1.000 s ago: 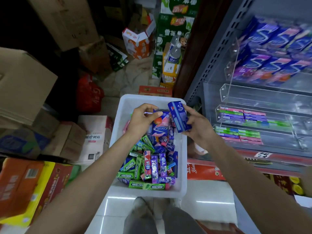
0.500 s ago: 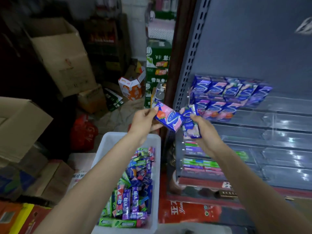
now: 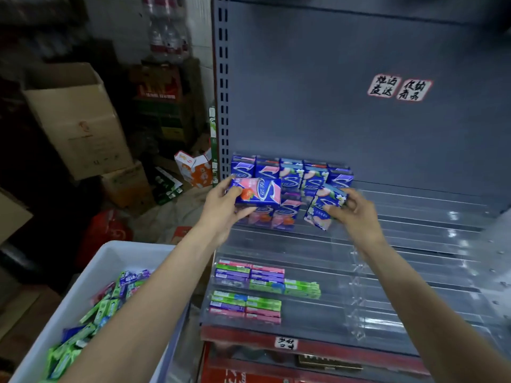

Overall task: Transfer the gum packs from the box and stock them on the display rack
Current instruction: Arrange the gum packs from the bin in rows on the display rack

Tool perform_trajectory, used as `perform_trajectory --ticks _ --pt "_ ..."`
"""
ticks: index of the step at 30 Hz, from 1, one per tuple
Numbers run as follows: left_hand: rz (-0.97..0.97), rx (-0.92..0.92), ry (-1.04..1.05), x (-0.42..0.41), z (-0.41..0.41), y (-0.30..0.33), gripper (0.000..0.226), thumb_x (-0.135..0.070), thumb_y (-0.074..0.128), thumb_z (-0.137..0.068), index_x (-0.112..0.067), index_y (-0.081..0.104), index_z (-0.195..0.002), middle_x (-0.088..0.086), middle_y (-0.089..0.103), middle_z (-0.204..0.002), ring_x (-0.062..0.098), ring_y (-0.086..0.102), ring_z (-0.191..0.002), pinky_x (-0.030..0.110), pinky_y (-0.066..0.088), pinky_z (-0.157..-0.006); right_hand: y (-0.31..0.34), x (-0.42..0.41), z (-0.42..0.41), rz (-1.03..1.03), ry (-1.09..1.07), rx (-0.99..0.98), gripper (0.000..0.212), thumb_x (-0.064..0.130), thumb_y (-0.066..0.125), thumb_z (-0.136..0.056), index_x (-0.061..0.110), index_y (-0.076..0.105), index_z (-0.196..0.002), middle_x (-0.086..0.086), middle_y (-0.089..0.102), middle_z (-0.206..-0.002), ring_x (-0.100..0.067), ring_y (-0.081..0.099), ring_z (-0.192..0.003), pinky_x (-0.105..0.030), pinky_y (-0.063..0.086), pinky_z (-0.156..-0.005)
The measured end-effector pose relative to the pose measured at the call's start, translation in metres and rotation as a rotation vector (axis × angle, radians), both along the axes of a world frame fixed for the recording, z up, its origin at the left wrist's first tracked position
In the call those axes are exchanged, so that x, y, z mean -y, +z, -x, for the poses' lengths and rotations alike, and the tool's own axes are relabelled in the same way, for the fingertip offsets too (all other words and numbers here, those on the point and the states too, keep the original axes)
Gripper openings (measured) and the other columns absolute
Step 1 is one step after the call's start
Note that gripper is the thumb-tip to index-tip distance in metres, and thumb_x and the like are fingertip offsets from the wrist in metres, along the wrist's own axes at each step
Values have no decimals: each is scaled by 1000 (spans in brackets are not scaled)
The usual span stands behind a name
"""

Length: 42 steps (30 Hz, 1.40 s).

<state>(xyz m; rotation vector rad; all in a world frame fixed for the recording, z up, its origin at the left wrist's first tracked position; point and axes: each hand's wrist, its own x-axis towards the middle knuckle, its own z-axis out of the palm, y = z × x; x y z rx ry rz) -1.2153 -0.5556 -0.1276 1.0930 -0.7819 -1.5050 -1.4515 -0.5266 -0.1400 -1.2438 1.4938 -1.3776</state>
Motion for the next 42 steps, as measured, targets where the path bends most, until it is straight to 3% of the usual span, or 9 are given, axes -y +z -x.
perform_trajectory --ticks 6,9,13,20,25,31,36,38,42 --pt "82 132 61 0 13 7 24 -9 59 -90 -19 52 -112 1 55 -113 18 63 -100 34 59 -75 -21 27 19 -20 12 -259 32 -4 70 -77 19 59 -97 -9 67 -96 -31 65 -90 -54 50 -87" --pt "114 190 88 0 14 6 25 -11 62 -88 -18 52 -109 -1 57 -108 19 62 -105 31 59 -73 -31 32 11 -56 28 -427 37 2 69 -80 10 57 -114 -11 67 -102 -28 64 -88 -39 51 -86" --pt "101 235 111 -1 11 3 20 -12 64 -86 -22 52 -98 6 59 -118 22 60 -111 35 56 -77 -33 33 -2 32 -42 -670 40 2 66 -84 5 55 -122 -13 56 -111 -14 49 -84 -12 33 -76" --pt "150 213 74 -9 14 2 20 -8 64 -86 -21 53 -96 6 64 -107 18 66 -99 32 57 -74 -38 31 -14 94 -115 -768 48 -4 59 -87 7 47 -132 -14 38 -122 -22 50 -96 -33 45 -97" --pt "151 207 31 -12 23 2 22 -8 65 -85 -21 53 -98 2 66 -100 15 68 -92 30 59 -70 -29 22 -7 110 -134 -705 48 7 61 -89 9 45 -134 -13 40 -124 -21 49 -106 -19 35 -91" --pt "161 159 -47 -16 52 1 22 -5 66 -85 -18 53 -96 6 65 -102 18 66 -90 25 58 -65 1 5 -8 120 39 -170 27 29 53 -94 23 54 -120 2 62 -103 -10 60 -93 -29 53 -77" --pt "208 203 -147 -21 75 3 24 -3 66 -84 -16 52 -98 4 66 -101 11 66 -86 21 58 -65 11 -1 0 94 163 221 32 4 56 -90 16 49 -119 0 66 -95 -3 67 -78 -24 58 -67" --pt "334 359 -166 -19 77 2 25 -5 67 -84 -17 52 -99 -1 65 -100 8 64 -91 15 54 -67 13 -2 8 113 147 244 34 0 57 -88 15 50 -118 -1 67 -93 -3 68 -76 -22 57 -65" --pt "752 1189 -135 -10 64 -9 38 -16 65 -87 -18 55 -124 -4 57 -124 11 49 -116 23 40 -94 11 -1 26 145 85 153 36 -2 58 -87 13 53 -119 3 66 -91 -3 66 -78 -18 55 -65"
